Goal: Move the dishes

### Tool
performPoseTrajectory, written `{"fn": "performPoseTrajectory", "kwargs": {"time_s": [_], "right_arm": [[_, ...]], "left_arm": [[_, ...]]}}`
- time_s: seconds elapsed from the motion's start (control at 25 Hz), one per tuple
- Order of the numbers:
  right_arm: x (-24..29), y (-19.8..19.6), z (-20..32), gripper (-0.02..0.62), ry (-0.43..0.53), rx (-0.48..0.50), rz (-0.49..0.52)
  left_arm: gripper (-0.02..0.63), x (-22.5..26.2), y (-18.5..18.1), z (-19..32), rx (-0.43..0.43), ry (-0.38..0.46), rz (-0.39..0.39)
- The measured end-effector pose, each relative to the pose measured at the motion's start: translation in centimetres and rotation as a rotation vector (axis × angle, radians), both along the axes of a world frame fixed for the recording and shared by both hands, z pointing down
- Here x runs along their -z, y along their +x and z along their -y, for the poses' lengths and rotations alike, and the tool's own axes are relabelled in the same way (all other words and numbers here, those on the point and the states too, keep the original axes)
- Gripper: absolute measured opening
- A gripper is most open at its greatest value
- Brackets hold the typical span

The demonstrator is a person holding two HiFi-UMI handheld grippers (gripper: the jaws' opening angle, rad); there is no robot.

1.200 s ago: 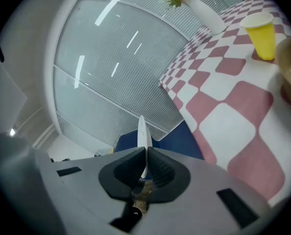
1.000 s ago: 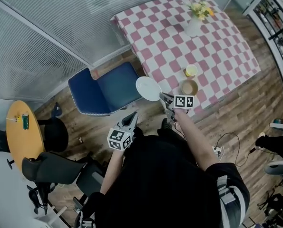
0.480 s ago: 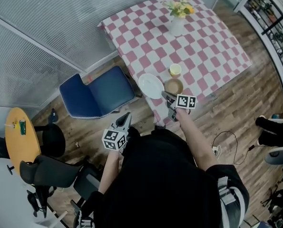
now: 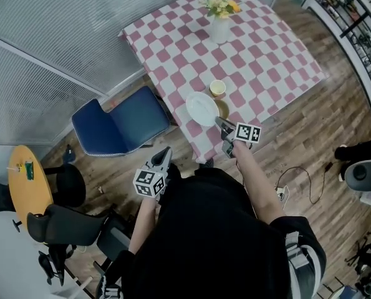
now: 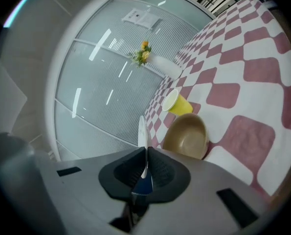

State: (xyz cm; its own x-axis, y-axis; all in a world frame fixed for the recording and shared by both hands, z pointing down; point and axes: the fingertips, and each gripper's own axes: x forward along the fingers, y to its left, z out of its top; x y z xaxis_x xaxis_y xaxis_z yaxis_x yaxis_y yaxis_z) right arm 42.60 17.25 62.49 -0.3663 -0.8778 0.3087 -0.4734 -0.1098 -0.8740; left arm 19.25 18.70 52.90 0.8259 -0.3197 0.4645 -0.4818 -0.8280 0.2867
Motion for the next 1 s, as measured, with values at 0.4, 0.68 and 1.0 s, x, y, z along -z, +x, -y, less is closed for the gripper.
{"fn": "performPoseTrajectory", "kwargs": {"time_s": [0.4,0.68,1.0], "right_arm": [[0.5,10.3,-5.1,0.029,0.029,-0.217,-0.002],[-2.0,15.4,-9.2,0.029,-0.014,-0.373,0.043],[-5.1,18.5,-10.6,0.029,-0.07,-0.474,0.063]], "left_arm": [[0.021,0.0,5.0,-1.6,-0.085,0.003,0.004],[0.021,0.3,7.3,-2.1,-0.129,0.008,0.011],[0.021,0.2,7.6,-1.3,-0.112,0.008,0.035]]}}
